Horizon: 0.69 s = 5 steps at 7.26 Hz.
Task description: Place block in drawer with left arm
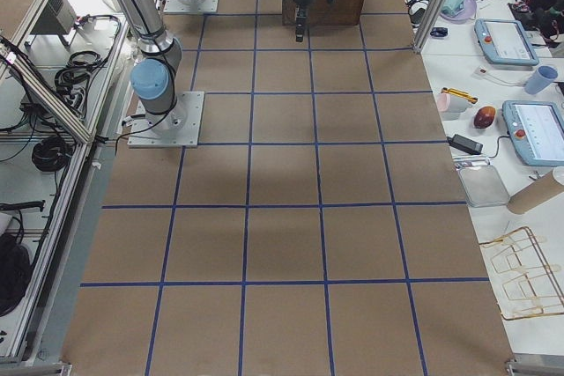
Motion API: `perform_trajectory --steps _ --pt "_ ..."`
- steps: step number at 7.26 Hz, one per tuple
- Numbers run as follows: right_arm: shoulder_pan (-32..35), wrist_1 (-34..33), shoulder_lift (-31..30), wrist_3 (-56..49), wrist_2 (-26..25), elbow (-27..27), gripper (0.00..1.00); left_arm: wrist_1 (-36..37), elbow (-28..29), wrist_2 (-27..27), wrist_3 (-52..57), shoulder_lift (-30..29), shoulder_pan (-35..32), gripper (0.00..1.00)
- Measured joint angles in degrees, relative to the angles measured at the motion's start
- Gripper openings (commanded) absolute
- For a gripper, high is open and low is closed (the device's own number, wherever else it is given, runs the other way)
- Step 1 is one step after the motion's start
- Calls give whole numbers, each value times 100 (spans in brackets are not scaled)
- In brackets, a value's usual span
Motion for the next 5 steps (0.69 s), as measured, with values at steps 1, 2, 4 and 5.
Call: perform_trajectory --steps 1,2,4,5 --pt "0 0 0 0 0 0 100 226 -9 -4 32 -57 27 100" --pt "0 0 0 0 0 0 100 381 -10 -9 63 -117 71 100" --pt "0 0 0 0 0 0 100 469 9 -12 368 -286 348 100" --pt "0 0 0 0 0 0 100 465 11 -14 738 -357 630 100"
